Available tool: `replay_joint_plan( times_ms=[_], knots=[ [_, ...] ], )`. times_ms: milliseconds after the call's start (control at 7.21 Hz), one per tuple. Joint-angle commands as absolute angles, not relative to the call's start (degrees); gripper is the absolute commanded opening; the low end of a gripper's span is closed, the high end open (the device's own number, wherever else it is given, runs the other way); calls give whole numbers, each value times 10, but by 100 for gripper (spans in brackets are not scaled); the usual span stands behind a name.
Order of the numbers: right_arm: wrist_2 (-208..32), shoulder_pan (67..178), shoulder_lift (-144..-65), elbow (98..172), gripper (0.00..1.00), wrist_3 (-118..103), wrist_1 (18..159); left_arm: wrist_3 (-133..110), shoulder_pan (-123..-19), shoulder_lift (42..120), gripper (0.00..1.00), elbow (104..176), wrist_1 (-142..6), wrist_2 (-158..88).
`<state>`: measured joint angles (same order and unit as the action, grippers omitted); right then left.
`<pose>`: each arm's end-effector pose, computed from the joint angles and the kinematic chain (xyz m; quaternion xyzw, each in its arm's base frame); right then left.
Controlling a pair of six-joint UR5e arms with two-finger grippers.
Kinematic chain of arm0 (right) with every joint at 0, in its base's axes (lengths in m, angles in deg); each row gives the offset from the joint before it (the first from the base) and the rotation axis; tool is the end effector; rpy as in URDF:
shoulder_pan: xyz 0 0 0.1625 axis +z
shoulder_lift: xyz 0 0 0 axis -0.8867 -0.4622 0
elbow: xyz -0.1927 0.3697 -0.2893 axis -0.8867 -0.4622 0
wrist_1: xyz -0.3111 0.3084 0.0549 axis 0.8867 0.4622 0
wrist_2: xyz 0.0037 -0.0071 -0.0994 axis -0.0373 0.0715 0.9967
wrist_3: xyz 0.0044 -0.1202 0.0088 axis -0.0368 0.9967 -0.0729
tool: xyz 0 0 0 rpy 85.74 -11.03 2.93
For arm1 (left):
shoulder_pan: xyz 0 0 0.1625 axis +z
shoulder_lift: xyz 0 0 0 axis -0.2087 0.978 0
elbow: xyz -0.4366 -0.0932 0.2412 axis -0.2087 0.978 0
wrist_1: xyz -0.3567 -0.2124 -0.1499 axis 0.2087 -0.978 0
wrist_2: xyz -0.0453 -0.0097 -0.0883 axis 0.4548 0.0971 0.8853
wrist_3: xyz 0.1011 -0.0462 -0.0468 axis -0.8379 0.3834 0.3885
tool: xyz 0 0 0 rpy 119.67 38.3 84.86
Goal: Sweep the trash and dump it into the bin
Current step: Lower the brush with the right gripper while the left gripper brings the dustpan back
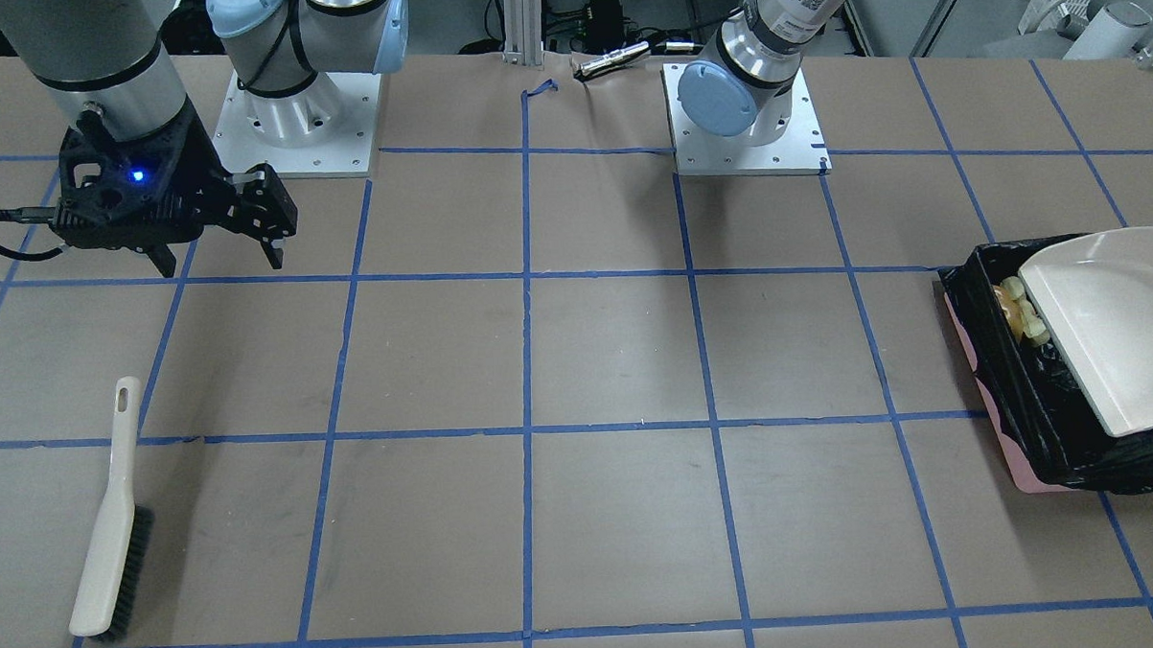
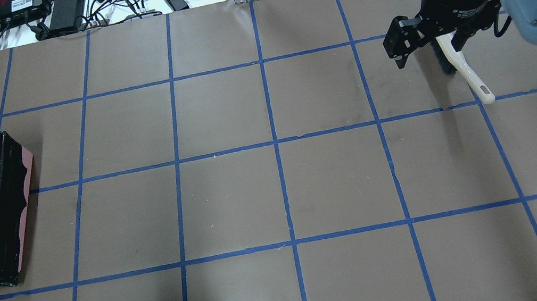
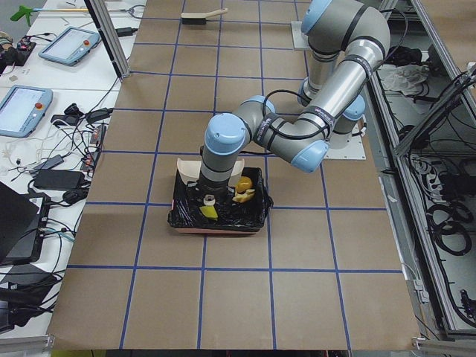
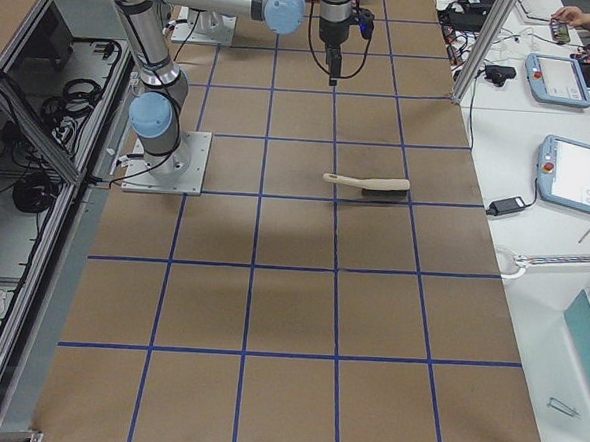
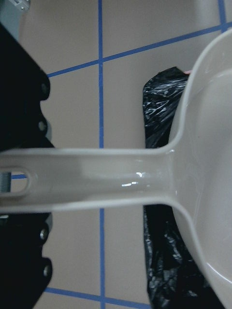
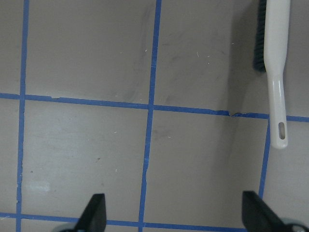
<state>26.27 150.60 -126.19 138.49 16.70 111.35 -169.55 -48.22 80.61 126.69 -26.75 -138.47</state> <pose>0.1145 -0.5194 0.5220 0.0498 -0.9980 0.0378 0.0112 0.4754 -0.5341 0.4914 0.7045 0.7025 -0.0596 0.0815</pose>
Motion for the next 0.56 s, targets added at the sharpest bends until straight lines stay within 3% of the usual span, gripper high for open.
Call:
replay_joint_plan(
  times_ms=[0, 416],
  knots=[
    [262, 1512, -1263, 1385, 100, 167, 1115, -1649, -492, 817, 0, 1269, -298, -1342],
    [263, 1512, -1266, 1385, 100, 167, 1116, -1544, -596, 834, 0, 1270, -315, -1342]
  ],
)
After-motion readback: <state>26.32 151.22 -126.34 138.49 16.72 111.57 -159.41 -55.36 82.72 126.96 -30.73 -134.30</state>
